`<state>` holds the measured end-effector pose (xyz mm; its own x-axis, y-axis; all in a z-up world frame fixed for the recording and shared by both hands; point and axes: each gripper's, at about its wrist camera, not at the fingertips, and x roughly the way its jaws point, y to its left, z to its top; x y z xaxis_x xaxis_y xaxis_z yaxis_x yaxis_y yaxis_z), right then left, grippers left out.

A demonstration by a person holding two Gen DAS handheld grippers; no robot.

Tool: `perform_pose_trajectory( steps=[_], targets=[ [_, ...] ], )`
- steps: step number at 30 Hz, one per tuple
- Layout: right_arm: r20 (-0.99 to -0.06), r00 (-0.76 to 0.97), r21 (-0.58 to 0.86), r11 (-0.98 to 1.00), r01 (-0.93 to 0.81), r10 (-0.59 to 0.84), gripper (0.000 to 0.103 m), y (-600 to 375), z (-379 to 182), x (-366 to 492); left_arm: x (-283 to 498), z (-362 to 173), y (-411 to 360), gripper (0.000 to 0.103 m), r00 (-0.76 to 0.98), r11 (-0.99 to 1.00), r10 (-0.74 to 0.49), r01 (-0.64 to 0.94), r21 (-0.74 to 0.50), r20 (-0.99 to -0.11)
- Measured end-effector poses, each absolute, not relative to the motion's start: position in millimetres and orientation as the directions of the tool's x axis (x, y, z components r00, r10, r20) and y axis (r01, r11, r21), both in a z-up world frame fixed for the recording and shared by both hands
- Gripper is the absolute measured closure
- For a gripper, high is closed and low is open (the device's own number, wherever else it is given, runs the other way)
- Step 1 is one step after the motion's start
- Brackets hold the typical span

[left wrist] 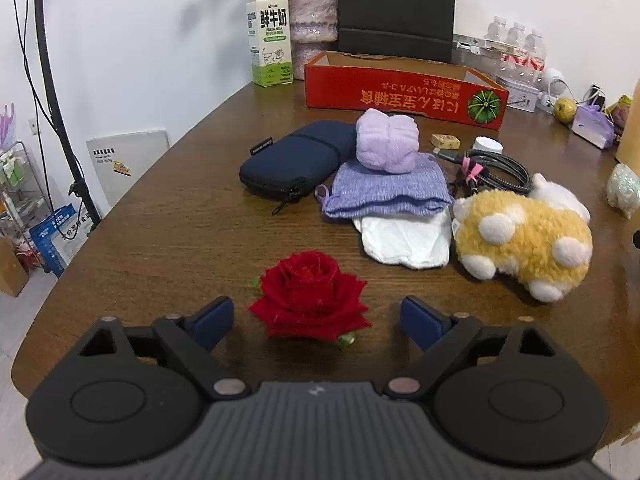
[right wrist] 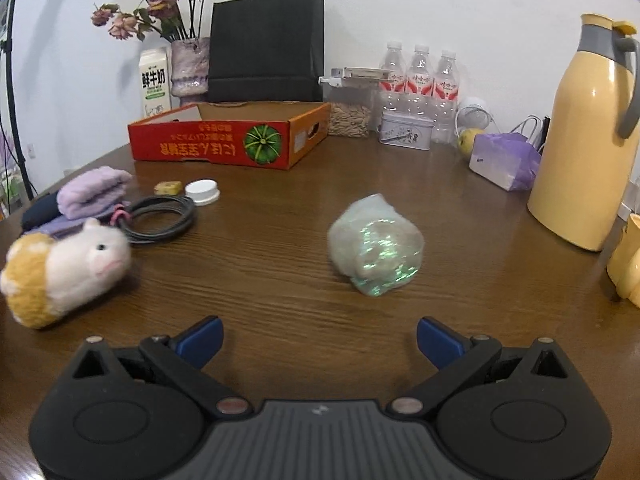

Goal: Organize objects
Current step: 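Close the left gripper on the red rose while the right gripper grasps the plastic-wrapped ball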

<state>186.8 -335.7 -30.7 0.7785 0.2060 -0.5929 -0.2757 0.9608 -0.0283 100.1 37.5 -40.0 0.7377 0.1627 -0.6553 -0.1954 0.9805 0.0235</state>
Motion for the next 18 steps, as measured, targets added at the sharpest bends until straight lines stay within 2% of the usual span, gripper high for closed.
perform_pose_trajectory(
  steps=[2, 5, 7, 9, 11, 18],
  targets=[
    [-0.595, 0.775, -0.037, 0.956, -0.291, 0.213, 0.0, -340, -33, 195, 104, -41, 37, 0.012, 0.733, 0.978, 0.173, -0.207, 0.027, -0.657],
    [-0.595, 0.772, -0.044, 0.951, -0.307, 0.222, 0.0, -346, -34, 206, 107, -42, 38, 0.019, 0.725, 0.974, 0.181, -0.225, 0.019, -0.664],
    [-0.595, 0.773, -0.055, 0.948, -0.313, 0.22, 0.0, -350, -35, 213, 110, -40, 37, 0.027, 0.724, 0.973, 0.187, -0.231, 0.022, -0.664],
    [-0.594, 0.773, -0.061, 0.946, -0.319, 0.222, 0.0, -353, -34, 222, 112, -39, 37, 0.042, 0.725, 0.973, 0.187, -0.23, 0.023, -0.663],
    [-0.593, 0.772, -0.071, 0.941, -0.332, 0.227, 0.0, -356, -31, 232, 114, -38, 37, 0.048, 0.724, 0.973, 0.184, -0.23, 0.018, -0.665],
    [-0.594, 0.762, -0.079, 0.924, -0.374, 0.258, 0.003, -357, -28, 262, 120, -37, 36, 0.049, 0.713, 0.965, 0.205, -0.262, 0.017, -0.671]
  ],
)
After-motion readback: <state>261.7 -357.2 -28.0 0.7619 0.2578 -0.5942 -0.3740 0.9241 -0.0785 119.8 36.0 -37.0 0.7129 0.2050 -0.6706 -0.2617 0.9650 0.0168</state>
